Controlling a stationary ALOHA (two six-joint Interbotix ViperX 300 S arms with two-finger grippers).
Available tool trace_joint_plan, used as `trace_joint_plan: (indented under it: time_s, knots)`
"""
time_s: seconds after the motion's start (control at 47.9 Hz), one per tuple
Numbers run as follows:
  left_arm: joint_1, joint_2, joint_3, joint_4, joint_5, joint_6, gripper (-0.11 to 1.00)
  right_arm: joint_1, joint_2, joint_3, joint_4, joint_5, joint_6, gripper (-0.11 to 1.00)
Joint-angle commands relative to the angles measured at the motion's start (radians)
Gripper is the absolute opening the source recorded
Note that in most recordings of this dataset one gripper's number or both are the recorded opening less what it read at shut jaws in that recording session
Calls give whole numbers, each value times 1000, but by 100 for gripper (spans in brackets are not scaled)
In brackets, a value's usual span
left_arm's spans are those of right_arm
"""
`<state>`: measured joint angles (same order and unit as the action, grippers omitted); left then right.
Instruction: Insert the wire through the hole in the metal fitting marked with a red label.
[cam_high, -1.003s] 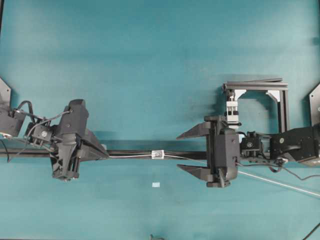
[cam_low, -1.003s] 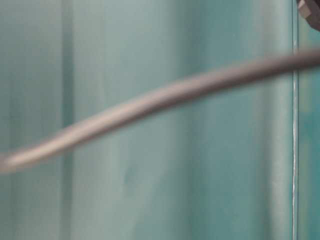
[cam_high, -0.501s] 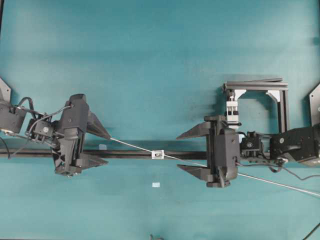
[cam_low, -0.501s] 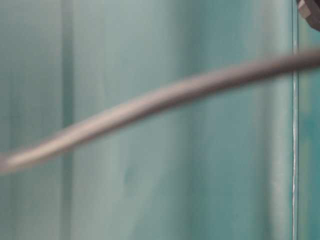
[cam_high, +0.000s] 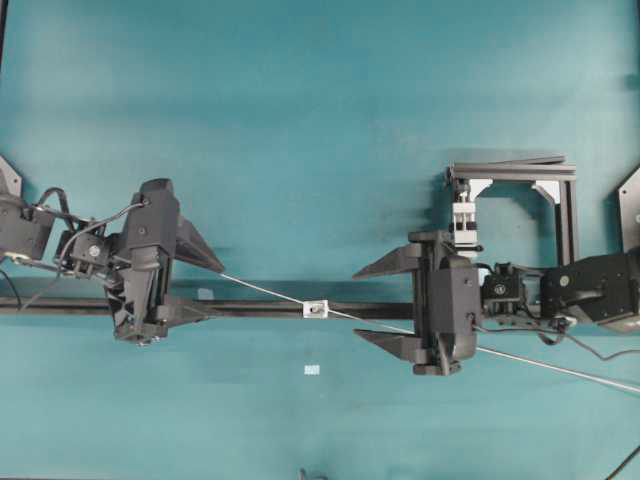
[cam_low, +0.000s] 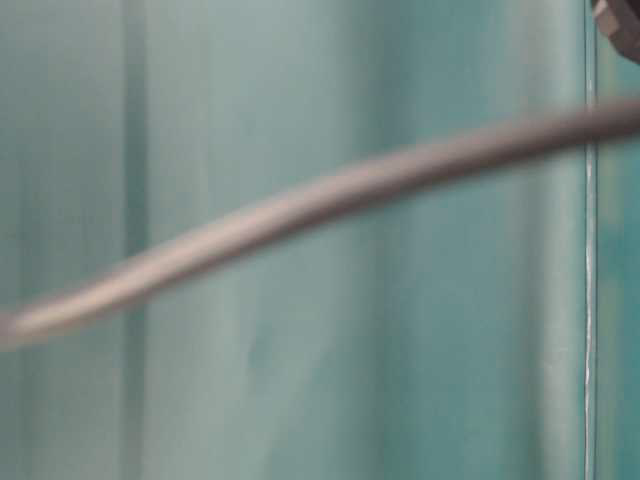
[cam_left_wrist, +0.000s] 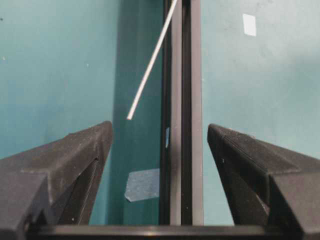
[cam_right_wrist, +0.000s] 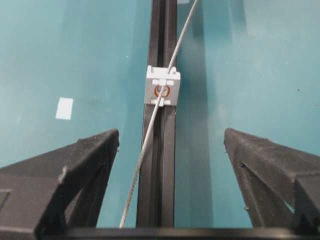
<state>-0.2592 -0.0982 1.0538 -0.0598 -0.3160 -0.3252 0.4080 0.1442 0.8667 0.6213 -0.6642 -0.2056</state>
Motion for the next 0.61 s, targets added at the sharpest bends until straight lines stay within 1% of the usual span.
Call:
trace_joint_plan:
  time_s: [0.0,0.334,0.439,0.585]
  knots:
    - [6,-21,-8,5,-8,3,90,0,-44,-2,-2,-6,-2,94]
    - [9,-21,-8,5,-12,51,90,0,-74,15,-2,-8,-2,94]
    - [8,-21,-9,5,-20,89,91,-3,-74,15,-2,-6,-2,94]
    - [8,-21,-6,5,-54,166,91,-5,-74,15,-2,-8,-2,94]
